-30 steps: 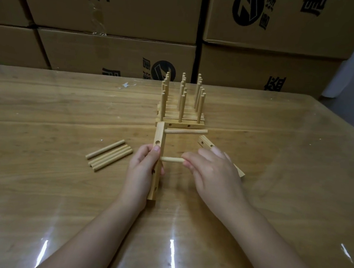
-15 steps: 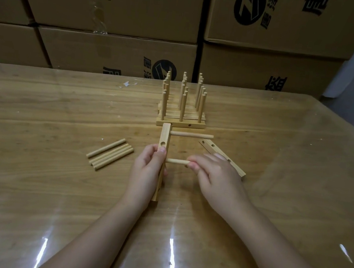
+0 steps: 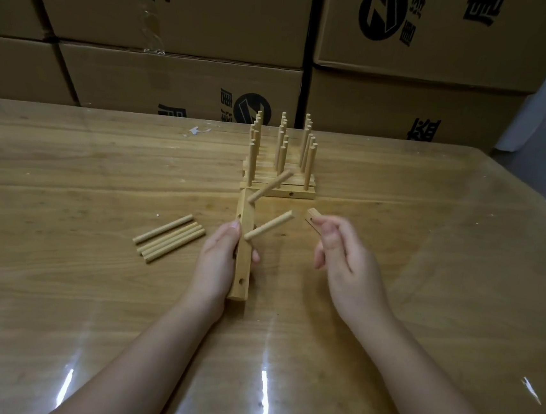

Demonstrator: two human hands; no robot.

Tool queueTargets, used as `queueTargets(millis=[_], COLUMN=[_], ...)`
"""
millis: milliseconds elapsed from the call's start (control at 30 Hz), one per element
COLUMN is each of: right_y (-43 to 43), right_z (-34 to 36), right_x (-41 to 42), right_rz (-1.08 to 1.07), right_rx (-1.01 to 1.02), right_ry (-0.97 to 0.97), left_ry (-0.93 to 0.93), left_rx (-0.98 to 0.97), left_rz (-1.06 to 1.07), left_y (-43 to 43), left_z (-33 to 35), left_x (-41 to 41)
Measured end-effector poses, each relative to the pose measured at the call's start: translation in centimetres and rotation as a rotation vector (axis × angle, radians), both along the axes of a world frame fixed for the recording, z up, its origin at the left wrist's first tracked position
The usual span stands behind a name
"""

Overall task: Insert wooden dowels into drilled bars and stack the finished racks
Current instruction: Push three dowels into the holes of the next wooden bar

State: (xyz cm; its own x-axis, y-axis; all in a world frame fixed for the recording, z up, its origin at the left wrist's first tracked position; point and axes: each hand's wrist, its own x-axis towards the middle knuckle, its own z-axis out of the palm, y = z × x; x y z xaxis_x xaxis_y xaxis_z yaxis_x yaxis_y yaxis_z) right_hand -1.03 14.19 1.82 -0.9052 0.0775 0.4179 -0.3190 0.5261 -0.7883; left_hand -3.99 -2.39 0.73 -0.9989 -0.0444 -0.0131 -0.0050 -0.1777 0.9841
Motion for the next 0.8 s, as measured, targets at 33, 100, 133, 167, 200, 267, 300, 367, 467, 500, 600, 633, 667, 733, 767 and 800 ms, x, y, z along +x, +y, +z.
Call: queueTargets(millis=[33, 100, 133, 167, 200, 267, 300, 367, 467, 500, 600, 633, 667, 733, 767, 800], right_y=[-0.1, -0.4, -0.5, -0.6, -0.7, -1.0, -1.3, -2.0, -3.1, -3.6, -5.1, -5.7, -6.3, -7.6, -8.1, -8.6], right_z=[-0.5, -1.5, -1.9, -2.1, -2.2, -2.1, -2.1, -1.8, -1.5, -1.5, -1.8, -2.0, -2.0, -1.7, -1.6, -1.3], right_x=[0.0, -0.1, -0.2, -0.3, -0.4, -0.6, -0.8, -1.4, -3.4, -4.3, -6.7, -7.3, -7.7, -8.2, -8.6, -8.9], right_rz=[-0.001, 0.038, 0.051, 0.059, 0.061, 0.058, 0.061, 0.068, 0.150, 0.198, 0.309, 0.330, 0.338, 0.329, 0.325, 0.319], right_rx=[-0.037, -0.039, 0.021, 0.100, 0.180, 0.360, 0.458, 0.599, 0.612, 0.603, 0.648, 0.651, 0.630, 0.515, 0.473, 0.487], right_ry=[-0.059, -0.195, -0.234, -0.249, -0.254, -0.249, -0.244, -0.222, -0.161, -0.133, -0.099, -0.102, -0.127, -0.243, -0.264, -0.258], left_ry=[0.006, 0.013, 0.016, 0.020, 0.024, 0.029, 0.034, 0.048, 0.083, 0.098, 0.105, 0.114, 0.127, 0.154, 0.164, 0.170], left_rx=[-0.008, -0.019, -0.024, -0.028, -0.031, -0.022, -0.011, 0.023, 0.097, 0.126, 0.237, 0.259, 0.270, 0.260, 0.247, 0.237], left_rz=[0.000, -0.005, -0.011, -0.018, -0.027, -0.046, -0.052, -0.057, -0.034, -0.019, 0.036, 0.062, 0.090, 0.128, 0.139, 0.148], left_y=[0.0, 0.0, 0.0, 0.0, 0.0, 0.0, 0.0, 0.0, -0.2, -0.2, -0.6, -0.7, -0.7, -0.7, -0.7, -0.6], left_z=[0.0, 0.0, 0.0, -0.1, -0.2, -0.3, -0.3, -0.4, -0.2, -0.2, -0.1, -0.1, -0.1, -0.3, -0.3, -0.3], left_x=[0.0, 0.0, 0.0, 0.0, 0.0, -0.1, -0.1, 0.1, 0.2, 0.2, 0.1, 0.0, 0.0, 0.0, 0.0, 0.0])
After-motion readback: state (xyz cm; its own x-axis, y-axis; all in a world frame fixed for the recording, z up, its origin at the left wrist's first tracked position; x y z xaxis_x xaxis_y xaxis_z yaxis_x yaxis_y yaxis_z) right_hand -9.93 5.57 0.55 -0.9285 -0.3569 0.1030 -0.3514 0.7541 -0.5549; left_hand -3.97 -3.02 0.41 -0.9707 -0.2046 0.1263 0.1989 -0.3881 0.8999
